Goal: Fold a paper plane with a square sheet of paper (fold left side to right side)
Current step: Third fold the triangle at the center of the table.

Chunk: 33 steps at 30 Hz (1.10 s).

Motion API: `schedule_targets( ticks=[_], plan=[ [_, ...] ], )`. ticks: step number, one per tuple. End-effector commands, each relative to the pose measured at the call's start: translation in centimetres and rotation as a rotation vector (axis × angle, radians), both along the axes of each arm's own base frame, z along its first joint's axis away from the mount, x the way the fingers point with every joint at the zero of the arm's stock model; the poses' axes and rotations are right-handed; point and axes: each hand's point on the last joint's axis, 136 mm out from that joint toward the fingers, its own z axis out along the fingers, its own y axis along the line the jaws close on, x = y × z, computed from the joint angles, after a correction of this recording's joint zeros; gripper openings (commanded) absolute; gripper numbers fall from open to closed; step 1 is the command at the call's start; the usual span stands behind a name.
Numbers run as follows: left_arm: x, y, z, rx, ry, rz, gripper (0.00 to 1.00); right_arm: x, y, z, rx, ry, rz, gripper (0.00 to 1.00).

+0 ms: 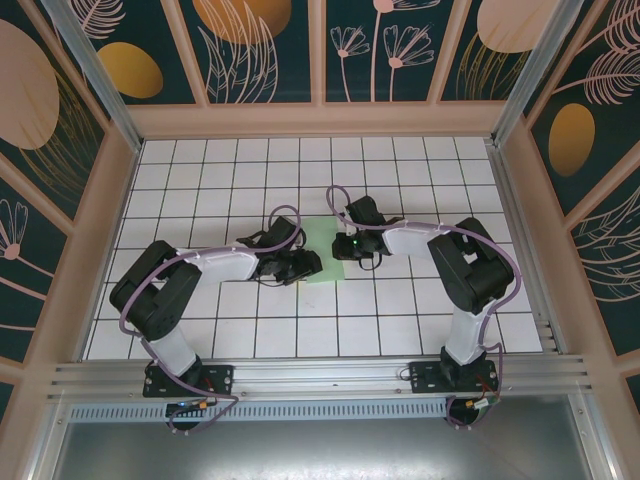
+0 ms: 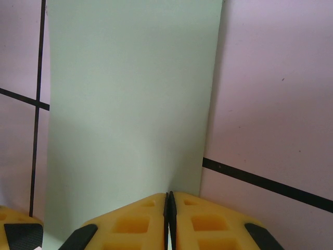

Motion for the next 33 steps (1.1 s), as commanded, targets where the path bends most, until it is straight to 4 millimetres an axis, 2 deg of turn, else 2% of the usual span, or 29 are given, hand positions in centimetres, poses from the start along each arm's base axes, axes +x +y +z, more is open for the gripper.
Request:
schedule_targets(
  ticks=[1, 12, 24, 28, 33],
  plan=[
    [-0.1, -0.6, -0.6, -0.005, 0.021, -0.010, 0.52, -1.5, -1.4, -2.3, -0.091, 0.058, 0.002, 0.14],
    [0.2, -1.2, 0.1, -0.044, 0.009, 0.001, 0.48, -1.5, -1.3, -2.4, -0.091, 0.062, 0.004, 0.14],
    [0.4, -0.8, 0.5, -0.040, -0.004, 0.026, 0.44, -1.5, -1.3, -2.4, -0.093, 0.057, 0.007, 0.14],
    [0.3, -0.8, 0.5, -0.045, 0.001, 0.027, 0.38, -1.2, -0.9, -1.6, -0.067, 0.034, 0.013, 0.16],
    [0.3, -1.0, 0.5, -0.062, 0.003, 0.034, 0.29, -0.5, -0.2, 0.3, -0.017, -0.032, 0.027, 0.20]
  ],
)
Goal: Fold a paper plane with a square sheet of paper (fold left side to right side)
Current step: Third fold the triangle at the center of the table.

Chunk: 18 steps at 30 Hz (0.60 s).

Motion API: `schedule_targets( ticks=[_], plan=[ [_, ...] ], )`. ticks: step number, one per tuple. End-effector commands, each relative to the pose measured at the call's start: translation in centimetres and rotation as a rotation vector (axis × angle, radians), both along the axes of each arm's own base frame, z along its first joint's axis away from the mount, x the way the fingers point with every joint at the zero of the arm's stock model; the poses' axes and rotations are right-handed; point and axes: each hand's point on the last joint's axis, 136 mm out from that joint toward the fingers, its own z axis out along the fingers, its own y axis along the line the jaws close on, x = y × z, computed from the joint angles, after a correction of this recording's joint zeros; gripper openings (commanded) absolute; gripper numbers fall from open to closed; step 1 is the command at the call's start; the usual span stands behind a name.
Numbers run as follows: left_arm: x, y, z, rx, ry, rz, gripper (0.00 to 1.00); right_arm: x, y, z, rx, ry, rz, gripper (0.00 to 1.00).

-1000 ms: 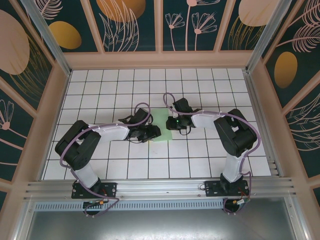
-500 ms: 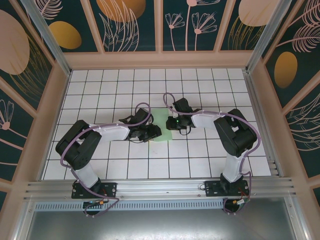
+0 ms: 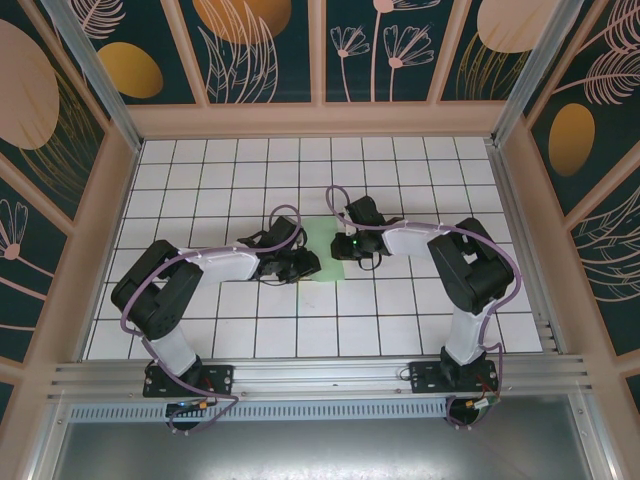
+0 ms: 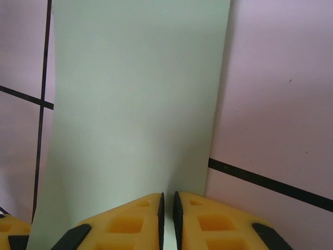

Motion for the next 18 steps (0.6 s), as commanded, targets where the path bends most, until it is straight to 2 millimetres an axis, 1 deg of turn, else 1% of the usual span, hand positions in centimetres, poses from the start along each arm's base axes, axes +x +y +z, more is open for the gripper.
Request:
schedule_targets(
  ticks=[1, 2, 3, 5, 6, 8, 11, 14, 16, 18],
  plan=[
    [-0.1, -0.4, 0.2, -0.027, -0.002, 0.004, 0.27, -0.3, -0.3, 0.5, -0.017, -0.037, 0.021, 0.21],
    [-0.2, -0.4, 0.1, -0.032, 0.001, 0.006, 0.25, -0.1, -0.2, 0.9, -0.010, -0.053, 0.022, 0.23],
    [-0.1, -0.6, 1.2, -0.054, -0.018, 0.005, 0.23, 0.0, -0.2, 1.3, -0.005, -0.066, 0.023, 0.23],
    [-0.1, -0.7, 1.3, -0.062, -0.019, 0.008, 0.17, 0.4, -0.2, 2.4, 0.003, -0.103, 0.023, 0.25],
    [-0.1, -0.7, 1.3, -0.064, -0.020, 0.008, 0.16, 0.5, -0.3, 2.8, 0.005, -0.120, 0.022, 0.27],
    [-0.1, -0.7, 1.4, -0.066, -0.020, 0.013, 0.14, 0.8, -0.6, 4.3, 0.015, -0.177, 0.017, 0.32],
    [-0.1, -0.8, 1.7, -0.078, -0.024, 0.017, 0.11, 0.4, -1.1, 6.6, 0.047, -0.275, 0.027, 0.39],
    [-0.1, -0.9, 2.0, -0.094, -0.025, 0.018, 0.11, -0.9, -1.8, 8.7, 0.079, -0.385, 0.049, 0.47],
    [-0.1, -1.0, 2.2, -0.103, -0.024, 0.019, 0.10, -2.2, -2.1, 9.6, 0.088, -0.459, 0.073, 0.52],
    [-0.1, -1.1, 2.4, -0.111, -0.025, 0.023, 0.10, -4.0, -1.9, 9.8, 0.093, -0.525, 0.126, 0.58]
  ],
)
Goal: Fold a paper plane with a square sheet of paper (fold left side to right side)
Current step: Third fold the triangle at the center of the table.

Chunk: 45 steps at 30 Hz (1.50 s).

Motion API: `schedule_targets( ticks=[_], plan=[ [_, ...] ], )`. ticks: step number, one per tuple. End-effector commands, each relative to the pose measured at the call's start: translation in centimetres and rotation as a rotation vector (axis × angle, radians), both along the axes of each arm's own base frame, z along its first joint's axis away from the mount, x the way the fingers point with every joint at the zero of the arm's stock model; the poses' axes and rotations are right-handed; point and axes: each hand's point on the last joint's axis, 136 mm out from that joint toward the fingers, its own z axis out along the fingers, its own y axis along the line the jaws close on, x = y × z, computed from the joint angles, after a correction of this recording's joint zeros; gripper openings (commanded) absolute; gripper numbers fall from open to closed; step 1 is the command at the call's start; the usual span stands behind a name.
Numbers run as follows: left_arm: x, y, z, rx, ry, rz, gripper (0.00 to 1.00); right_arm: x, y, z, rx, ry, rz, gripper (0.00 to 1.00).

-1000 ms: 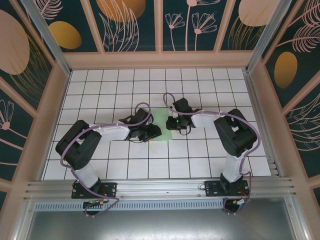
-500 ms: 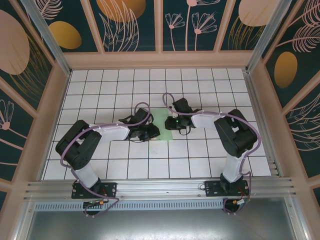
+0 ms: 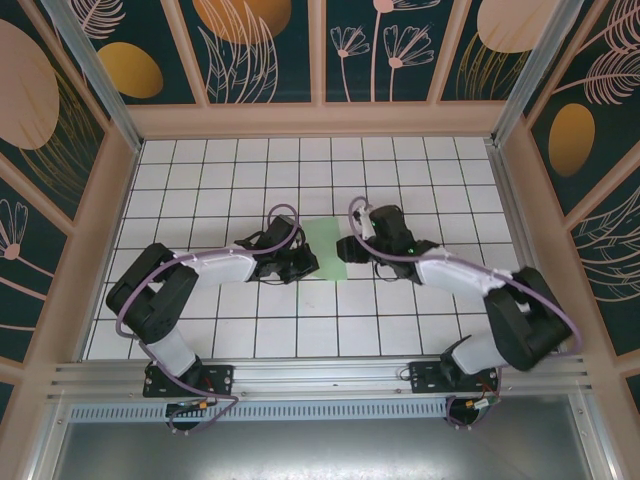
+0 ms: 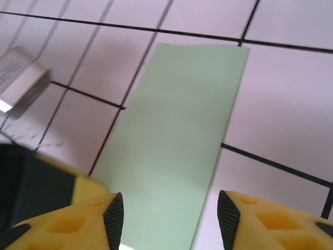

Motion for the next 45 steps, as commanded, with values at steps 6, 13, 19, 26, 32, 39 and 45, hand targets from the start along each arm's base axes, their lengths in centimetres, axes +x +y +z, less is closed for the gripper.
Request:
schedule_targets(
  ticks=[6, 13, 19, 26, 32, 39, 45],
  plan=[
    [-0.2, -0.6, 1.5, -0.055, -0.010, 0.004, 0.10, -6.3, 3.0, 0.3, -0.078, -0.415, 0.271, 0.64],
    [-0.4, -0.5, 1.3, -0.053, -0.004, 0.005, 0.11, -6.5, 4.1, -1.7, -0.259, -0.572, 0.332, 0.65],
    [-0.4, -0.5, 1.4, -0.056, -0.005, 0.004, 0.11, -5.8, 4.8, -3.4, -0.382, -0.607, 0.365, 0.64],
    [-0.4, -0.6, 1.4, -0.062, -0.001, 0.002, 0.11, -5.3, 6.3, -4.4, -0.464, -0.648, 0.407, 0.61],
    [-0.5, -0.6, 1.5, -0.067, 0.000, 0.002, 0.11, -5.3, 7.1, -5.4, -0.492, -0.645, 0.424, 0.49],
    [-0.6, -0.7, 1.7, -0.079, 0.001, 0.000, 0.11, -5.0, 6.8, -5.0, -0.489, -0.667, 0.389, 0.43],
    [-0.5, -0.7, 2.0, -0.083, -0.003, 0.008, 0.11, -5.7, 4.8, -3.0, -0.411, -0.705, 0.351, 0.44]
  ],
)
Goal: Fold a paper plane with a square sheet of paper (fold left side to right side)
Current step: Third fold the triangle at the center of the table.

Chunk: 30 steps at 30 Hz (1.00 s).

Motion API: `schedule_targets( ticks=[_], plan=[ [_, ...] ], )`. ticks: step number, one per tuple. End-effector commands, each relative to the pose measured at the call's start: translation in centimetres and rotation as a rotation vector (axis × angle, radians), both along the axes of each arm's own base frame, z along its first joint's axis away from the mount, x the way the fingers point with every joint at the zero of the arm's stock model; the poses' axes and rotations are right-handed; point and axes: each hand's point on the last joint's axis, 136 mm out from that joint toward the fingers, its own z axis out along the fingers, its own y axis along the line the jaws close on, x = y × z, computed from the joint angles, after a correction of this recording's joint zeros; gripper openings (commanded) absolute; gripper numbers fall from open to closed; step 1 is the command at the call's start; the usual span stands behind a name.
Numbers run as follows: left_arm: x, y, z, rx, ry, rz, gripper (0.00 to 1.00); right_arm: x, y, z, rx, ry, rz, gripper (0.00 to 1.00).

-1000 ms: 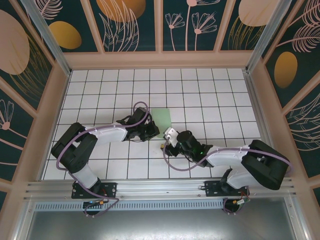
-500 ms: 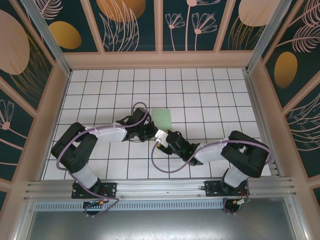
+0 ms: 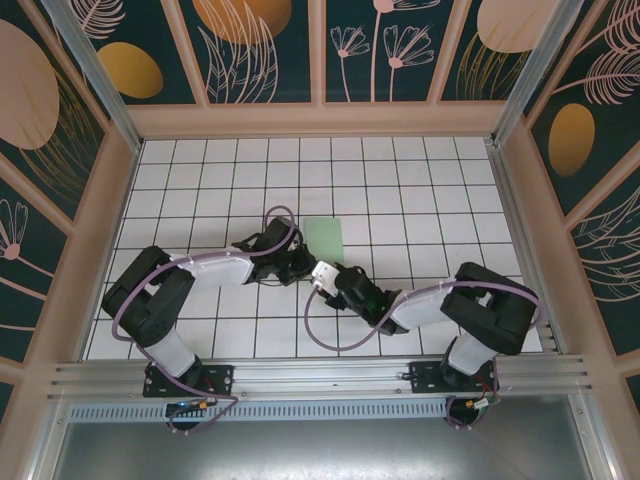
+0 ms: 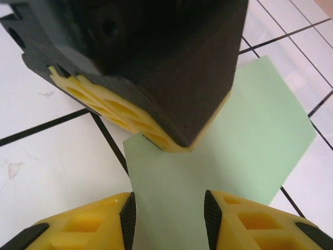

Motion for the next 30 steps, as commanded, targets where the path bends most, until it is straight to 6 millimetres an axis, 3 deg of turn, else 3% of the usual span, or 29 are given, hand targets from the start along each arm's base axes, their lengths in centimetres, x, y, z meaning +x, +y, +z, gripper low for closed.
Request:
schedule_targets(
  ticks=[1, 13, 30],
  plan=[
    [0.0, -0.9, 1.7, -0.056, -0.026, -0.014, 0.11, 0.0, -0.2, 2.6, 0.090, -0.048, 0.004, 0.44],
    [-0.2, -0.5, 2.0, -0.056, -0.007, 0.011, 0.10, -2.1, -2.3, 4.3, 0.150, -0.143, 0.038, 0.57],
    [-0.2, -0.7, 2.2, -0.068, -0.003, 0.012, 0.10, -0.8, 0.8, 2.6, 0.093, -0.225, 0.041, 0.56]
  ],
)
